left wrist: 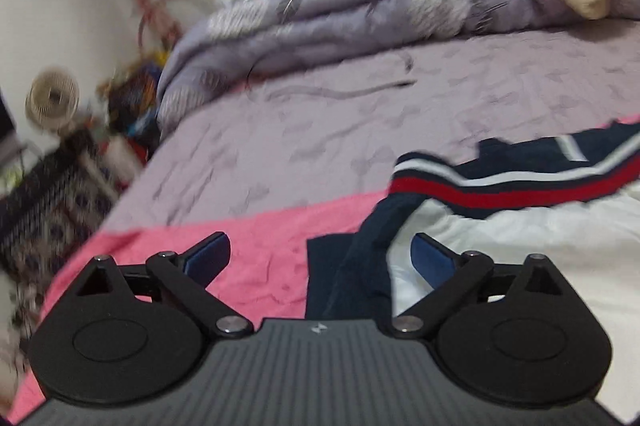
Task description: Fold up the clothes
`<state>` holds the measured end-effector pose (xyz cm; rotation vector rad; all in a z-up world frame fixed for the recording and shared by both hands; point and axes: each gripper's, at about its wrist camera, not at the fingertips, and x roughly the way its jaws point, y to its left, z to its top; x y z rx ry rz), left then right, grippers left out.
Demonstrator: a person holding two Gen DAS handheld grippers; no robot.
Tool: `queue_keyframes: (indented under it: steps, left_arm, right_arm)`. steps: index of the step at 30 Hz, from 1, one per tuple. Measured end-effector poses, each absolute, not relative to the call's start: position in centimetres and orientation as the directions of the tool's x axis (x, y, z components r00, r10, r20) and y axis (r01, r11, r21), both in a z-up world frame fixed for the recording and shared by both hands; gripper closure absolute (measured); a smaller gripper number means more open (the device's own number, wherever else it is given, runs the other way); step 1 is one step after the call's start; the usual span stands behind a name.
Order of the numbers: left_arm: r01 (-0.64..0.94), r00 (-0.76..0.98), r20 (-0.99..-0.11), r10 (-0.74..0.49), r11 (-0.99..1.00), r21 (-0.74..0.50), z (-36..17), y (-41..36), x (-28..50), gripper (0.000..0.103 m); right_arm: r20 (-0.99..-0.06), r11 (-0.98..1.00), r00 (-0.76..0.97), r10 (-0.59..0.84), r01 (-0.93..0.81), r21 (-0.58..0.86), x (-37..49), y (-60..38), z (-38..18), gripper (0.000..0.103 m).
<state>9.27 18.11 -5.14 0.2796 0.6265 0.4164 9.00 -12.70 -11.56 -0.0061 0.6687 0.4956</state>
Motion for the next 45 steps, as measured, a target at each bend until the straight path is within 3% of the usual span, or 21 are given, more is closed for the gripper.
queue_keyframes:
  steps: [3, 7, 11, 14, 17, 19, 22, 23, 26, 31, 40, 45]
  left_arm:
    - [-0.278, 0.727, -0.488, 0.483, 0.857, 0.434, -4.7, 17.5, 8.2, 0.003]
    - [-0.344, 0.559, -0.591, 0.581, 0.811, 0.473, -7.1, 21.0, 9.0, 0.003]
    - [-0.42, 0.528, -0.55, 0.647, 0.762, 0.493, -5.8, 21.9, 7.2, 0.005]
    - [-0.353, 0.657, -0.536, 0.531, 0.844, 0.404, -2.9, 19.1, 5.2, 0.005]
    - [-0.13, 0.75, -0.591, 0.297, 0.942, 0.309, -1.7, 13.8, 4.5, 0.004]
    - [-0.024, 0.754, -0.616, 0.228, 0.947, 0.322, -2.6, 9.9, 5.8, 0.003]
    - [0.018, 0.731, -0.622, 0.28, 0.904, 0.427, -5.4, 6.0, 9.4, 0.003]
    - [0.01, 0.712, -0.633, 0.304, 0.897, 0.442, -6.3, 5.6, 10.8, 0.003]
    - [-0.036, 0.648, -0.661, 0.378, 0.882, 0.469, -8.8, 5.4, 14.5, 0.003]
    - [-0.111, 0.632, -0.646, 0.428, 0.875, 0.471, -10.5, 6.5, 19.9, 0.0]
    - [-0.237, 0.529, -0.726, 0.441, 0.897, 0.372, -9.0, 9.0, 25.9, 0.0]
    - [-0.177, 0.655, -0.611, 0.445, 0.876, 0.448, -6.1, 7.7, 20.5, 0.002]
  right_arm:
    - [-0.598, 0.885, 0.674, 0.434, -0.443, 0.143, 8.9, -12.5, -11.6, 0.043]
    - [-0.599, 0.887, 0.676, 0.428, -0.442, 0.134, 8.8, -12.0, -11.5, 0.042]
    - [-0.6, 0.889, 0.682, 0.418, -0.442, 0.117, 8.7, -11.8, -11.6, 0.041]
    - [-0.601, 0.891, 0.686, 0.409, -0.442, 0.102, 8.6, -11.6, -11.6, 0.04]
    - [-0.6, 0.891, 0.687, 0.41, -0.442, 0.102, 8.6, -11.6, -11.6, 0.04]
    - [-0.593, 0.894, 0.696, 0.405, -0.438, 0.096, 8.3, -11.6, -11.3, 0.04]
    - [-0.524, 0.852, 0.702, 0.482, -0.514, 0.095, 5.7, -11.6, -9.9, 0.038]
    - [-0.501, 0.82, 0.682, 0.532, -0.562, 0.105, 4.8, -11.6, -9.5, 0.03]
    - [-0.587, 0.81, 0.632, 0.507, -0.581, 0.074, 5.0, -10.1, -10.6, 0.028]
    - [-0.597, 0.819, 0.62, 0.509, -0.562, 0.114, 5.9, -10.1, -11.2, 0.025]
    - [-0.596, 0.827, 0.626, 0.503, -0.549, 0.122, 6.0, -10.0, -11.3, 0.024]
    - [-0.597, 0.828, 0.625, 0.504, -0.547, 0.127, 6.0, -10.0, -11.3, 0.023]
